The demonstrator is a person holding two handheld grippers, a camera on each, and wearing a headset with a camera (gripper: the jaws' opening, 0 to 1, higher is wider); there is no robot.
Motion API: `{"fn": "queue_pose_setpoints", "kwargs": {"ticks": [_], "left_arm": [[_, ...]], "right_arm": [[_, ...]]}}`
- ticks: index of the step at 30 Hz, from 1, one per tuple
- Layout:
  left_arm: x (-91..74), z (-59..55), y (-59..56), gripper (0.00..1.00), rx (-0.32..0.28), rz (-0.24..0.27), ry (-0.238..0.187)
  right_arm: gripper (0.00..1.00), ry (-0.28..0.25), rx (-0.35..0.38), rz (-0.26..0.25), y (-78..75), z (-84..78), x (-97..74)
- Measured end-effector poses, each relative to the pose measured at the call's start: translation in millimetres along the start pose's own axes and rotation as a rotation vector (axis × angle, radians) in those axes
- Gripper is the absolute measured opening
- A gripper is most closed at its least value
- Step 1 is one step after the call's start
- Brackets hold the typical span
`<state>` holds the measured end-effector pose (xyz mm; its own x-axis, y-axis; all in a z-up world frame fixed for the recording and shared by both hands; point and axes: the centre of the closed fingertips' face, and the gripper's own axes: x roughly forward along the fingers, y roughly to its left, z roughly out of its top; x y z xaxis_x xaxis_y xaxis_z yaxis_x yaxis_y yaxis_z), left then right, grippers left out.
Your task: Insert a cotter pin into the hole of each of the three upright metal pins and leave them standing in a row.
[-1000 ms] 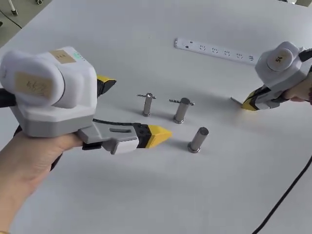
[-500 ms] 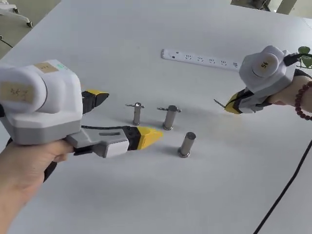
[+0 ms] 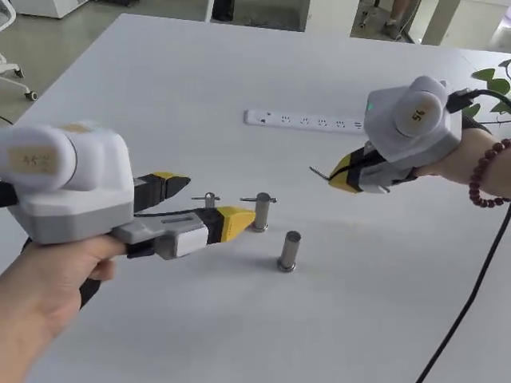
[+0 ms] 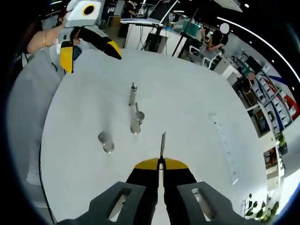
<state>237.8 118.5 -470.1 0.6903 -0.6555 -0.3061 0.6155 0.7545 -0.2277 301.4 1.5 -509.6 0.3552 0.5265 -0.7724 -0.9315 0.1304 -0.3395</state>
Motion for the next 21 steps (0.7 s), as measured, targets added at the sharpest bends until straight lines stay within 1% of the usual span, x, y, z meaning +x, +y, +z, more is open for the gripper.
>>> {"fn": "queue_pose_setpoints", "kwargs": {"ticks": [1, 2, 4, 7, 10, 11, 12, 15, 16, 17, 21], "left_arm": [[1.5, 0.5, -1.5, 0.58, -0.002, -0.005, 0.000], [3.4, 0.5, -5.5, 0.55, -0.011, -0.020, 0.003], [6.0, 0.8, -8.4, 0.51, -0.015, -0.028, 0.005], [10.1, 1.0, -14.9, 0.46, -0.028, -0.044, 0.008], [12.7, 1.0, -21.8, 0.40, -0.045, -0.065, 0.008], [13.5, 0.8, -23.4, 0.39, -0.049, -0.069, 0.009], [14.3, 0.5, -26.2, 0.37, -0.057, -0.078, 0.012], [16.1, 2.3, -31.9, 0.32, -0.073, -0.098, 0.002], [17.1, 2.9, -34.0, 0.31, -0.082, -0.105, 0.001], [17.6, 3.1, -34.7, 0.30, -0.084, -0.107, 0.001], [21.5, 1.9, -40.7, 0.25, -0.104, -0.124, 0.017]], "right_arm": [[0.00, -0.013, -0.005, -0.001, 2.1, 4.4, -1.1], [0.00, -0.026, -0.017, 0.006, 7.0, 10.2, -3.1], [0.00, -0.043, -0.031, 0.007, 11.7, 16.9, -5.5], [0.00, -0.064, -0.079, 0.006, 20.3, 27.0, -9.5], [0.00, -0.078, -0.108, 0.013, 29.1, 32.8, -12.9], [0.00, -0.079, -0.125, 0.013, 24.8, 32.6, -10.8], [0.00, -0.078, -0.149, 0.012, 27.1, 33.7, -11.8], [0.00, -0.090, -0.173, 0.021, 38.2, 39.0, -15.6], [0.00, -0.089, -0.192, 0.023, 41.4, 40.2, -16.7], [0.00, -0.089, -0.197, 0.024, 42.3, 40.6, -17.0], [0.00, -0.096, -0.261, 0.021, 49.5, 45.6, -20.7]]}}
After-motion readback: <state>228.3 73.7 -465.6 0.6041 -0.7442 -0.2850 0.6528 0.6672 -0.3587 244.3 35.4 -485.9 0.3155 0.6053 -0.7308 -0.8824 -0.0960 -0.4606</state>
